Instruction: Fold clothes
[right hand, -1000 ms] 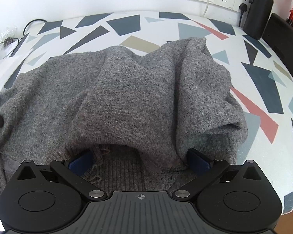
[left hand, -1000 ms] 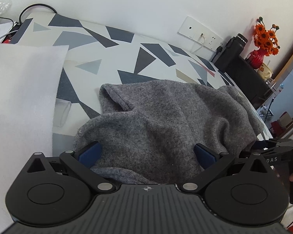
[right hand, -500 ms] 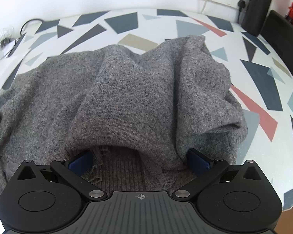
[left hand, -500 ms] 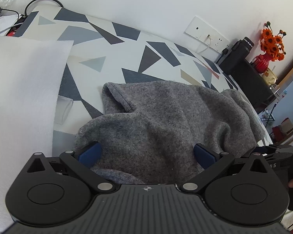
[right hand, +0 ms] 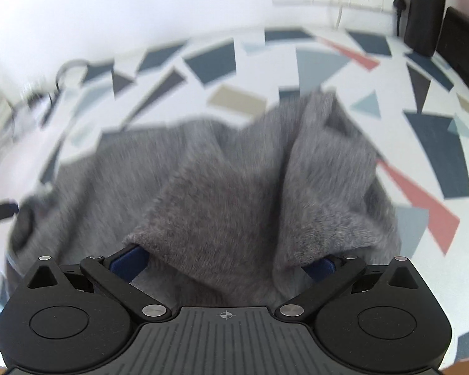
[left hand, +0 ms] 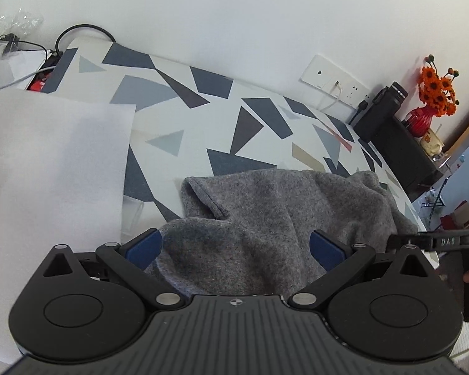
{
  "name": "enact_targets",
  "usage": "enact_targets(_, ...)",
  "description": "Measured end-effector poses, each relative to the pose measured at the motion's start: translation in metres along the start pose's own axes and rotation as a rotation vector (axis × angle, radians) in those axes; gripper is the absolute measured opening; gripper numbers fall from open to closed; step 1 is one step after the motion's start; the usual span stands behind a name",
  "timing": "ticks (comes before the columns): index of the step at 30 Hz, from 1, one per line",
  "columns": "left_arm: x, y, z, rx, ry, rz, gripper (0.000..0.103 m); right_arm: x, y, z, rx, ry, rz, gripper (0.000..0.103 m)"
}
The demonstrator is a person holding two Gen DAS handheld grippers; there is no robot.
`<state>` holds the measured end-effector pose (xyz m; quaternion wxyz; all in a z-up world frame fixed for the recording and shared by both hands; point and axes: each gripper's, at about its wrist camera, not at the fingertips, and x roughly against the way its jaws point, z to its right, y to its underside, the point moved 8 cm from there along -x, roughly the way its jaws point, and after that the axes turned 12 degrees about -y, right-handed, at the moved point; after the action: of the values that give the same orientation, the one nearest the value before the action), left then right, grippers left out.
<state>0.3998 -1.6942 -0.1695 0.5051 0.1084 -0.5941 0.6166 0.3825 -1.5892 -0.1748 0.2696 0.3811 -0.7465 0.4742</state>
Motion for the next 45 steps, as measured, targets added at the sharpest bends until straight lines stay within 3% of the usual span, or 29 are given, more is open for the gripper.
enact_targets(12,0.016,0.03,0.022,-0.17,-0.007,-0.061,0.103,0.036,0.001,0.026,0.085,0.051,0.087,0.102)
enact_targets(15,0.014,0.037,0.027,-0.213,-0.064,-0.07,0.103,0.036,0.005,0.029,0.178,0.114,0.058,0.102)
enact_targets(19,0.013,0.044,0.038,-0.251,-0.039,-0.095,0.103,0.033,0.011,0.032,0.285,0.204,0.01,0.102)
enact_targets(26,0.006,0.053,0.063,-0.317,-0.028,-0.121,0.103,0.023,0.009,0.017,0.391,0.155,-0.037,0.102)
enact_targets(32,-0.009,0.059,0.067,-0.301,-0.059,-0.141,0.103,0.017,0.015,-0.015,0.604,0.18,-0.008,0.102)
enact_targets(37,-0.027,0.067,0.06,-0.294,-0.127,-0.182,0.103,0.008,0.014,-0.024,0.598,0.155,-0.003,0.102)
enact_targets(45,-0.038,0.069,0.062,-0.401,-0.218,-0.176,0.103,-0.022,0.021,-0.003,0.608,0.247,-0.039,0.102)
